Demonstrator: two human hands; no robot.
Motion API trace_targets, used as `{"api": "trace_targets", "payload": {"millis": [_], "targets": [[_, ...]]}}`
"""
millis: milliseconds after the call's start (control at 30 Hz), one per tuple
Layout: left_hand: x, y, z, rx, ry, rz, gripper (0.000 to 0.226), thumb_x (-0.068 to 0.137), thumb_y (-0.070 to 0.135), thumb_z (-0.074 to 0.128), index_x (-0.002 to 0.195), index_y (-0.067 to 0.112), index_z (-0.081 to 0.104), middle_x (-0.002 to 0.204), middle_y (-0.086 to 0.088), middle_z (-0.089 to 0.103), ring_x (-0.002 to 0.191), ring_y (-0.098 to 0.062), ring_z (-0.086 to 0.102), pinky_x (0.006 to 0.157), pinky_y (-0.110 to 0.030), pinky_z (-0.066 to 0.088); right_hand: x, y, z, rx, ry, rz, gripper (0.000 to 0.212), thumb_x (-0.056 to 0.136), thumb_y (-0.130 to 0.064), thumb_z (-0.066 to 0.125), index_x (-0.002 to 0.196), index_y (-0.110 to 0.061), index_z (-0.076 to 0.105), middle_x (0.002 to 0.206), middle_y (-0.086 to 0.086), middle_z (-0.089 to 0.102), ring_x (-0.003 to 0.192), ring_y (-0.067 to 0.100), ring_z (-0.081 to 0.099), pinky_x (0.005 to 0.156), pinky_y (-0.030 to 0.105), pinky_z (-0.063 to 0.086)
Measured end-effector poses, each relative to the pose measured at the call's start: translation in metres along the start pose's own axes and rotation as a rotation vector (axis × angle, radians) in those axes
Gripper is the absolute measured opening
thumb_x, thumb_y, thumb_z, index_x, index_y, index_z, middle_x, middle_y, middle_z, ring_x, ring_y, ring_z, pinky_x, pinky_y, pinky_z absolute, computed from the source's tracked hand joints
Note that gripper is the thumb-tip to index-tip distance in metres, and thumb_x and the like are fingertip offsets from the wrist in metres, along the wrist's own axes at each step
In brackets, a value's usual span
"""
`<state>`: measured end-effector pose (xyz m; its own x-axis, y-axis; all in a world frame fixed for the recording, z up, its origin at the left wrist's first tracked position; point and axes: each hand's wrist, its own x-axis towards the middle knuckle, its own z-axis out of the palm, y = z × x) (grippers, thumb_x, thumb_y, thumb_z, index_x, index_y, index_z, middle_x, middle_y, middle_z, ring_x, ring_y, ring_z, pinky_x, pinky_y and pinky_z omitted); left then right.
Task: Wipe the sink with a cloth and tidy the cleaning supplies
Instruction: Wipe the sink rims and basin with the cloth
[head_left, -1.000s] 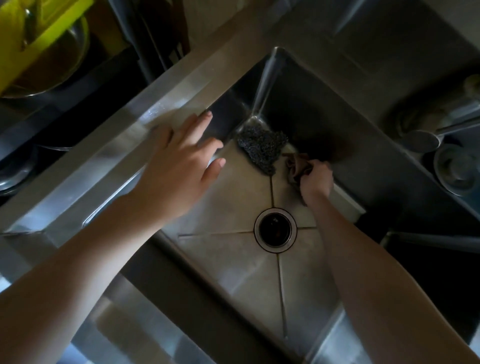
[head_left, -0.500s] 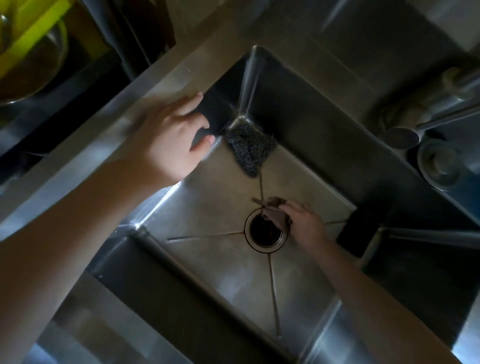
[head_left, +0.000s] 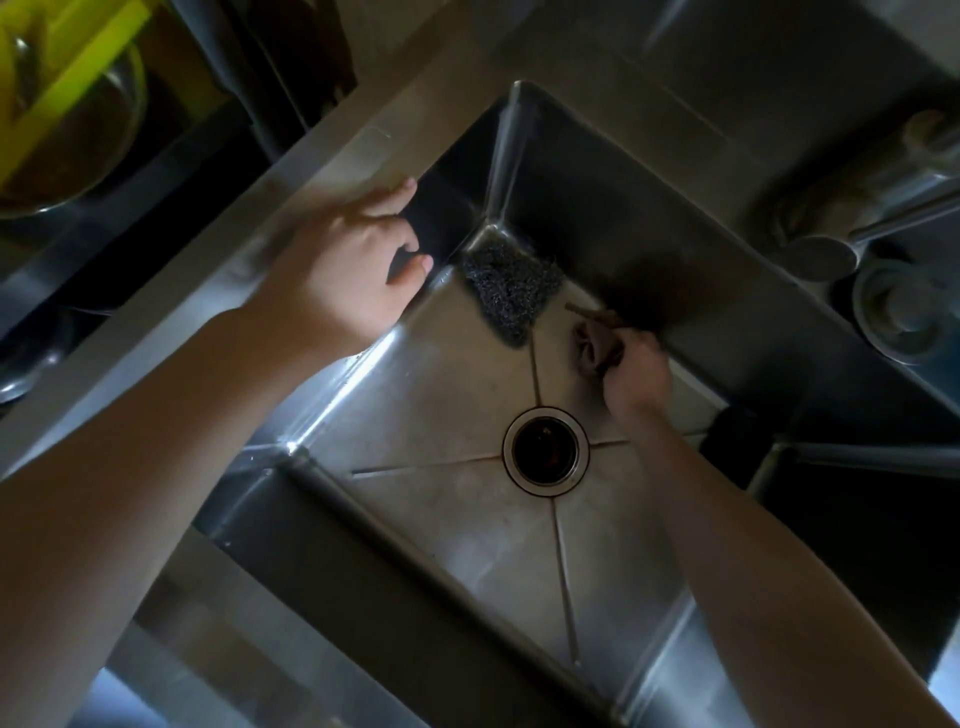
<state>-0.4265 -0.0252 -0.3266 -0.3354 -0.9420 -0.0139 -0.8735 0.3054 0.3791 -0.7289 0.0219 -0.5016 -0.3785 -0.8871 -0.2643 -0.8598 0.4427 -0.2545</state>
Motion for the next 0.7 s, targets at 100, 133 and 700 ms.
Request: {"api": "trace_targets", "payload": {"millis": [100, 133, 700], "targets": [[-0.001, -0.001, -0.001, -0.006, 0.018, 0.005, 0.028, 0.092, 0.027, 0.053, 0.097, 0.004, 0.067, 0.148, -0.005, 0.037, 0.129, -0.019, 0.045, 0.097, -0.025, 0.036, -0.018, 0.001, 0.005, -0.053, -0.082, -0.137, 0.048, 0.083, 0.002, 0.048, 0.126, -0.02, 0.056, 0.127, 0.008, 0.056, 0.109, 0.034, 0.05, 0.085, 0.039, 0.046], [-0.001, -0.001, -0.001, -0.008, 0.023, 0.007, 0.028, 0.092, 0.027, 0.052, 0.096, 0.004, 0.067, 0.148, -0.004, 0.037, 0.13, -0.018, 0.044, 0.098, -0.025, 0.036, -0.026, 0.003, 0.006, -0.08, -0.109, -0.177, 0.048, 0.084, 0.001, 0.048, 0.126, -0.022, 0.056, 0.127, 0.006, 0.056, 0.107, 0.033, 0.05, 0.083, 0.038, 0.046], [0.002, -0.011, 0.004, -0.031, -0.016, 0.067, 0.03, 0.091, 0.029, 0.053, 0.09, 0.003, 0.068, 0.147, -0.009, 0.038, 0.132, -0.023, 0.042, 0.099, -0.032, 0.038, -0.168, 0.025, 0.028, 0.382, 0.08, 0.736, 0.016, 0.081, -0.009, 0.066, 0.095, -0.002, 0.067, 0.095, 0.019, 0.069, 0.086, 0.034, 0.067, 0.064, 0.029, 0.045]]}}
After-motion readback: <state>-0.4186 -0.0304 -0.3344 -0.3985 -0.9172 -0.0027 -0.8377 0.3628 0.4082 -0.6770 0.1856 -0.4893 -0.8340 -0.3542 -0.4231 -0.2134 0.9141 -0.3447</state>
